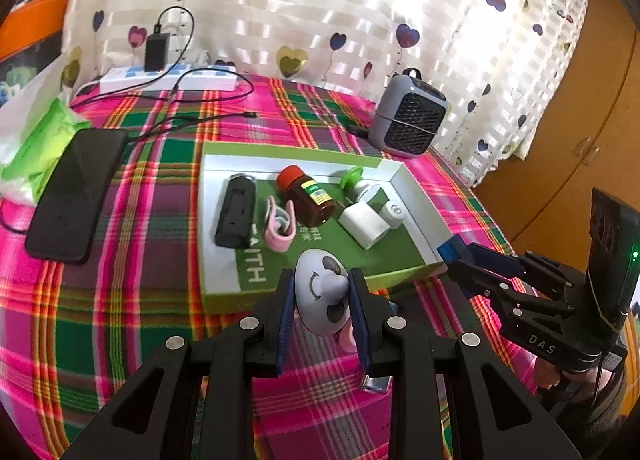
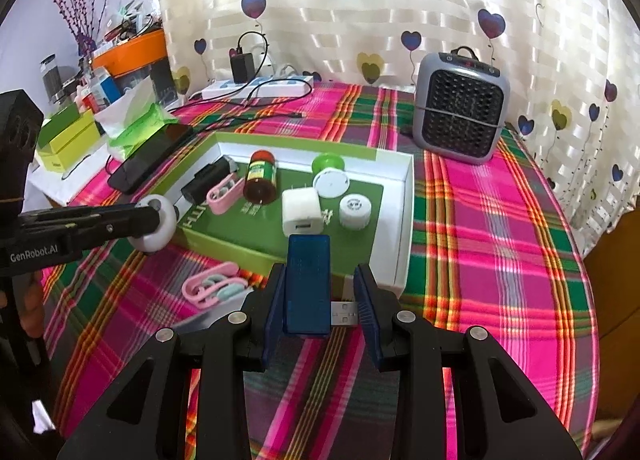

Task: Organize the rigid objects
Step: 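Grasp the white round fan with the left gripper while the right lifts the USB stick, then carry the white fan and blue USB stick over the green box with both grippers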

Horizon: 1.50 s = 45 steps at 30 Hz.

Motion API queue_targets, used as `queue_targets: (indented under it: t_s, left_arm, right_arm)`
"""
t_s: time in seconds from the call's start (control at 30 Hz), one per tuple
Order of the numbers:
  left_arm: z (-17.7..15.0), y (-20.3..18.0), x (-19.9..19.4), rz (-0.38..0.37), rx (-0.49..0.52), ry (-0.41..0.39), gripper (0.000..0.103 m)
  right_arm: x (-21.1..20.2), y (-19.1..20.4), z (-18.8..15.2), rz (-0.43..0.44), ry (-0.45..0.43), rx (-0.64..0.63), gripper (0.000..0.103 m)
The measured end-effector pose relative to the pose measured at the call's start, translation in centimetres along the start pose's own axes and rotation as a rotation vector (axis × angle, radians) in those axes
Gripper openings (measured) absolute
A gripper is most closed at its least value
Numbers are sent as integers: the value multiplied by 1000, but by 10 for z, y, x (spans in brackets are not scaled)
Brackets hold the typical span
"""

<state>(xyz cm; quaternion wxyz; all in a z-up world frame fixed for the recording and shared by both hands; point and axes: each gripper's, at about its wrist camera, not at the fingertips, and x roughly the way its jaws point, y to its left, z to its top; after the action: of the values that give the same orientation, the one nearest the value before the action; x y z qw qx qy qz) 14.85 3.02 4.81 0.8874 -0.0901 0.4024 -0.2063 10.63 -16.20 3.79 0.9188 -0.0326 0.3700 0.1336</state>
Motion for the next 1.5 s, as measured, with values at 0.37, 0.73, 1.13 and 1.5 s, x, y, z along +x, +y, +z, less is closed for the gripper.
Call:
queue_targets:
  t_s: [0.37,0.73,1.13,1.5]
  left_arm:
    - [9,-7,7,-13,11,-4,25]
    - [16,-11,15,-16,19,1,25]
    - [23,-11,38,-15,12,26,25]
    - [28,-3,56,-6,-7,45,25]
  right_arm:
    - [6,-3,11,-2,-8,5,35]
    - [13,-13,27,-14,-17,14,35]
    - [42,-32,51,-36,17,39,35]
    - [72,-41,67,-53,62,34,35]
